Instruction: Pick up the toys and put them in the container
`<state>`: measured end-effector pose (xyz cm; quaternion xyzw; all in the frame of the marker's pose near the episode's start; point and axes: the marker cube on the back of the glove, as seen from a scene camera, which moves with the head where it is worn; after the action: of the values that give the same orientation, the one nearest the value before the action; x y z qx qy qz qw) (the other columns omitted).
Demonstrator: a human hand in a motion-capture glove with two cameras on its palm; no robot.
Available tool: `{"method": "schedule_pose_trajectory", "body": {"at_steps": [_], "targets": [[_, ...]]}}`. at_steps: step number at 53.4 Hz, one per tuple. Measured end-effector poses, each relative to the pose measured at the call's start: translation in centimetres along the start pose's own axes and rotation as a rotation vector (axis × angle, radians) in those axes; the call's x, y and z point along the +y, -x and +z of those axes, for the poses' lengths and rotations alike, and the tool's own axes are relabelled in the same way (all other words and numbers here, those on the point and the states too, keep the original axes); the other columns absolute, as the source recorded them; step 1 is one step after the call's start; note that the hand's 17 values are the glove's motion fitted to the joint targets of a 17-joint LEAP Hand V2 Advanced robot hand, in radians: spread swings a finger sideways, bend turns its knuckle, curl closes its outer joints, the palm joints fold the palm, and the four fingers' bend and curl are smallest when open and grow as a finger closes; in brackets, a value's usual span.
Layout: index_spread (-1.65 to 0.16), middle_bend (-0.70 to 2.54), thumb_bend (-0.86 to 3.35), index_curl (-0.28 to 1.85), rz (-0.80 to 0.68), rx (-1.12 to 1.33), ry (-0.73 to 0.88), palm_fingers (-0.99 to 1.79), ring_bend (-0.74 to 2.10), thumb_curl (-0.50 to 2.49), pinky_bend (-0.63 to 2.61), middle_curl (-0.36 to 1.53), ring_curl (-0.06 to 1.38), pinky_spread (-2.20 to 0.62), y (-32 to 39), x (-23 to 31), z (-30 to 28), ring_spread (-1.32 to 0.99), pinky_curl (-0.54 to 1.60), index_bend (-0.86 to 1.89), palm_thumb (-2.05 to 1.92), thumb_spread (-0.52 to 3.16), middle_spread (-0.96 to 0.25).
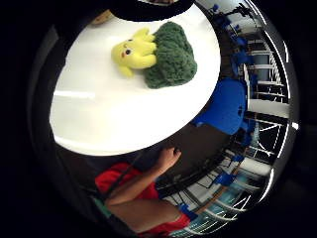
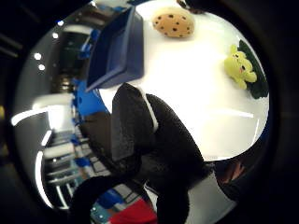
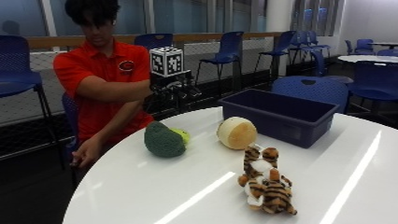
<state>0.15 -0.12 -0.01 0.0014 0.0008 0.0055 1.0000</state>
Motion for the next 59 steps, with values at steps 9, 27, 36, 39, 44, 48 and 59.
{"method": "schedule_pose_trajectory", "body": {"at_steps": [9,27,36,39,44,48,59], "targets": [[-0.22,0.16,-0.08,0.11,0.007,-0.018,0.003,-0.11,0.14,0.0,0.61,0.09,0.01,0.01,-0.6,0.0,0.0,-0.01,0.19,0.17,-0.12,0.88,-0.04],[-0.27,0.16,-0.08,0.21,0.003,-0.039,0.003,-0.15,0.15,0.03,0.63,0.17,0.05,0.01,-1.6,-0.4,0.7,-0.02,0.26,0.17,-0.12,1.18,-0.06],[-0.27,0.15,-0.09,0.24,0.025,-0.022,-0.019,-0.16,0.15,0.04,0.63,0.19,0.07,0.01,-1.5,-0.8,0.6,-0.02,0.28,0.16,-0.14,1.17,-0.06],[-0.27,0.16,-0.1,0.25,0.018,-0.019,-0.02,-0.17,0.16,0.04,0.61,0.2,0.08,0.02,-1.7,-0.9,0.6,-0.01,0.28,0.16,-0.15,1.15,-0.06],[-0.27,0.16,-0.1,0.26,0.024,-0.016,-0.024,-0.17,0.16,0.04,0.58,0.21,0.08,0.02,-2.1,-1.3,0.6,-0.02,0.28,0.16,-0.16,1.12,-0.06],[-0.27,0.15,-0.1,0.27,0.033,-0.009,-0.026,-0.17,0.15,0.04,0.56,0.22,0.09,0.02,-2.8,-1.8,0.7,-0.02,0.28,0.16,-0.16,1.11,-0.06],[-0.28,0.15,-0.1,0.29,0.08,-0.005,0.0,-0.17,0.15,0.05,0.54,0.23,0.1,0.03,-4.8,-3.5,1.6,-0.02,0.29,0.16,-0.16,1.08,-0.06]]}}
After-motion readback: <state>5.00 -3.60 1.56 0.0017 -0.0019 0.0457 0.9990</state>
